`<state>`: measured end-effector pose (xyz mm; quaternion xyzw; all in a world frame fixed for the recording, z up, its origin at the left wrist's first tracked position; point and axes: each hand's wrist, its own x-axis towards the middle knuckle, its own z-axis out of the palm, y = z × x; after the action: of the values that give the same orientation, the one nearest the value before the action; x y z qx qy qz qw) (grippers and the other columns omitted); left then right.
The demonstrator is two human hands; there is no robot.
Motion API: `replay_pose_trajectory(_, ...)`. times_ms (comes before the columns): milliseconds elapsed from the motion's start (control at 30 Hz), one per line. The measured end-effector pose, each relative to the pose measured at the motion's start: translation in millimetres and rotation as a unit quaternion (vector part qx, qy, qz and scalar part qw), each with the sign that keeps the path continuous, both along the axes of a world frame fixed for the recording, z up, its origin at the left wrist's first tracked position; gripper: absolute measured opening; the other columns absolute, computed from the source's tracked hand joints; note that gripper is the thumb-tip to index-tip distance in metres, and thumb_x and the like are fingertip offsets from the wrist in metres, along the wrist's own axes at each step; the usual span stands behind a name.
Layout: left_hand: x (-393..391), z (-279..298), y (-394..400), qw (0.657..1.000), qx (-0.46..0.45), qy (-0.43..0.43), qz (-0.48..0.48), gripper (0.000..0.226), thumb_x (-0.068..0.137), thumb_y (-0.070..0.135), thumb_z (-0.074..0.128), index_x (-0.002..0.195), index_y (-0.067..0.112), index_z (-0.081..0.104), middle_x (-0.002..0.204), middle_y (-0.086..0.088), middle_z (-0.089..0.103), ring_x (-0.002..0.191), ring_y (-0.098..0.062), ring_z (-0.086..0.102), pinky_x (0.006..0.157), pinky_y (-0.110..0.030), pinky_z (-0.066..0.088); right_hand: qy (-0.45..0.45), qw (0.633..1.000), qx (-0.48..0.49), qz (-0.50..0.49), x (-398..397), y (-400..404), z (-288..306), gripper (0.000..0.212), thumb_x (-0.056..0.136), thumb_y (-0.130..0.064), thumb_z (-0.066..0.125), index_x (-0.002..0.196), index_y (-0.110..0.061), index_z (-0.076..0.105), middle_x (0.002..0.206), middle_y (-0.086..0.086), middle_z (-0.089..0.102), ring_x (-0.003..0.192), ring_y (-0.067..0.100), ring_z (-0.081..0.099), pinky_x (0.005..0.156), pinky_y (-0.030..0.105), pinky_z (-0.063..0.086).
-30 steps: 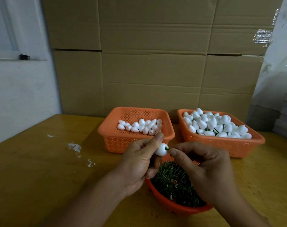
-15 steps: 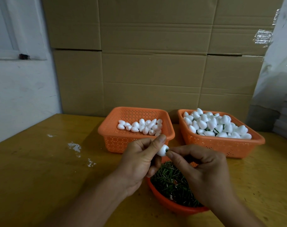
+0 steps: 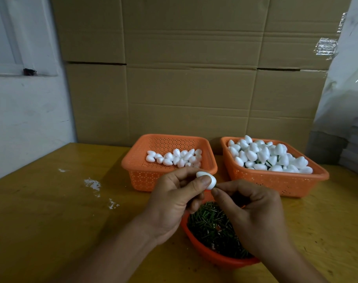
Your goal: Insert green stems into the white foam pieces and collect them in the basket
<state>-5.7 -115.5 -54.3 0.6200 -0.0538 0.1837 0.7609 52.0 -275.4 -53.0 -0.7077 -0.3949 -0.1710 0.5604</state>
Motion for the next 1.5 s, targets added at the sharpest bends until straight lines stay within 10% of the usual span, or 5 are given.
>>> replay_pose_trajectory(500,0.1,2.0,-5.9,0.983,0.118,-0.113,0.083,0.031,0.087,0.039,0.069,0.090,0.008,0.073,0.059,-0.003,0.051,0.053,-0.009,0.046,0.054,-0.017,0.042,0.064,0.994,0.063,0.063,-10.3,3.2,4.9,0.008,0.082,-0.025,0.072,0.082,-0.026,0.080,0.071,-0.006,0.076,0.062,0.016,0.071,0.058,0.040,0.058)
replay_pose_trajectory(1200,-5.7,7.0,-9.8,0.959,0.221,-0.143,0.107,0.027,0.097,0.040,0.056,0.081,0.019,0.063,0.059,0.013,0.052,0.056,0.000,0.047,0.055,-0.014,0.040,0.126,0.981,0.087,0.115,-15.9,9.2,5.1,0.007,0.079,-0.026,0.072,0.080,-0.025,0.079,0.063,0.001,0.073,0.053,0.010,0.066,0.052,0.020,0.053)
replay_pose_trajectory(1500,-3.1,2.1,-6.3,0.970,0.210,-0.122,0.026,0.028,0.098,0.041,0.059,0.121,0.026,0.065,0.069,-0.008,0.052,0.057,-0.015,0.045,0.054,-0.030,0.040,0.140,0.975,0.122,0.126,-12.0,8.2,10.6,0.009,0.078,-0.027,0.072,0.081,-0.027,0.080,0.065,0.006,0.074,0.053,0.007,0.064,0.053,0.019,0.051)
